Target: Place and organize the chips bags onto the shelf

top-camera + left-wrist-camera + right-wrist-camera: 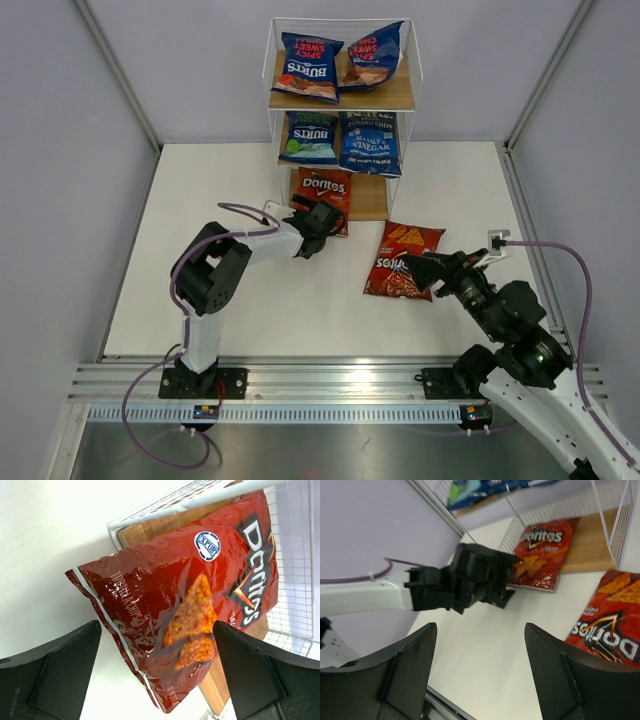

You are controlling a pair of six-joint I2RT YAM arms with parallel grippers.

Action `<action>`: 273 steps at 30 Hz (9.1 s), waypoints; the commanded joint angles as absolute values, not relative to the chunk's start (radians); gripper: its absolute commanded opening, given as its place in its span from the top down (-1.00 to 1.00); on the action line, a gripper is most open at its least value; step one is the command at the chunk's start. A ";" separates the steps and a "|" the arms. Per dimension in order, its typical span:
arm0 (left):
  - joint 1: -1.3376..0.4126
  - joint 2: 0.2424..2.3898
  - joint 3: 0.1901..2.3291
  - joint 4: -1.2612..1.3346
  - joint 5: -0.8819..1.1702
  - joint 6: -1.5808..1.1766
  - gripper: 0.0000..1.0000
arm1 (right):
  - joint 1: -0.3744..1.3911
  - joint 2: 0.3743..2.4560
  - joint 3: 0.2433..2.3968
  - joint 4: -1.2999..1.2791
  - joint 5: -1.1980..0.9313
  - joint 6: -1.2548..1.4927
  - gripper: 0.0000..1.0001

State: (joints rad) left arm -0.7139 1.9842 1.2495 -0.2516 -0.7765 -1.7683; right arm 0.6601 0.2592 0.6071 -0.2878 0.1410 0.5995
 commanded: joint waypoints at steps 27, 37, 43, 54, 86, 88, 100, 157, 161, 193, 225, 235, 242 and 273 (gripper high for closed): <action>-0.742 1.537 0.910 0.034 -0.606 -1.348 -0.98 | 0.378 0.949 0.715 -0.416 0.106 0.474 -0.82; -0.742 1.273 0.762 0.028 -0.417 -1.063 -0.98 | 0.338 1.042 0.664 -0.361 0.121 0.430 -0.99; -0.741 1.224 0.718 -0.018 -0.278 -0.913 -0.98 | 0.328 1.164 0.676 -0.362 0.005 0.419 -0.99; -0.741 1.186 0.721 -0.063 -0.143 -0.815 -0.98 | 0.305 1.269 0.672 -0.361 0.134 0.568 -0.96; -0.886 1.224 0.514 0.524 -0.062 -1.077 -0.98 | 0.301 0.882 0.442 -0.086 -0.006 0.827 0.99; -0.955 1.262 0.555 0.595 -0.122 -1.062 -0.98 | 0.301 0.858 0.427 -0.057 -0.006 0.863 0.99; -0.965 1.675 0.670 1.054 0.023 -1.097 -0.98 | 0.302 0.718 0.514 -0.193 -0.006 0.810 0.99; -0.973 1.741 0.738 1.213 -0.081 -0.996 -0.98 | 0.301 0.532 0.471 -0.097 -0.258 0.813 0.98; -0.979 1.749 0.767 1.184 -0.083 -1.006 -0.98 | 0.301 0.526 0.456 -0.074 -0.276 0.818 0.99; -1.002 1.738 0.666 1.232 -0.227 -1.028 0.42 | 0.301 0.416 0.555 -0.326 -0.207 0.703 -0.31; -0.939 1.706 0.561 1.574 -0.500 -0.786 0.37 | 0.301 0.313 0.741 -0.621 -0.014 0.496 -0.47; -0.861 1.753 0.650 1.598 -0.450 -0.775 0.33 | 0.301 0.318 0.746 -0.603 -0.031 0.489 -0.48; -0.813 1.827 0.759 1.589 -0.384 -0.766 0.36 | 0.301 0.350 0.746 -0.578 -0.040 0.477 -0.49; -0.730 2.160 1.092 1.638 -0.374 -0.758 0.31 | 0.302 0.420 0.792 -0.488 -0.167 0.476 -0.50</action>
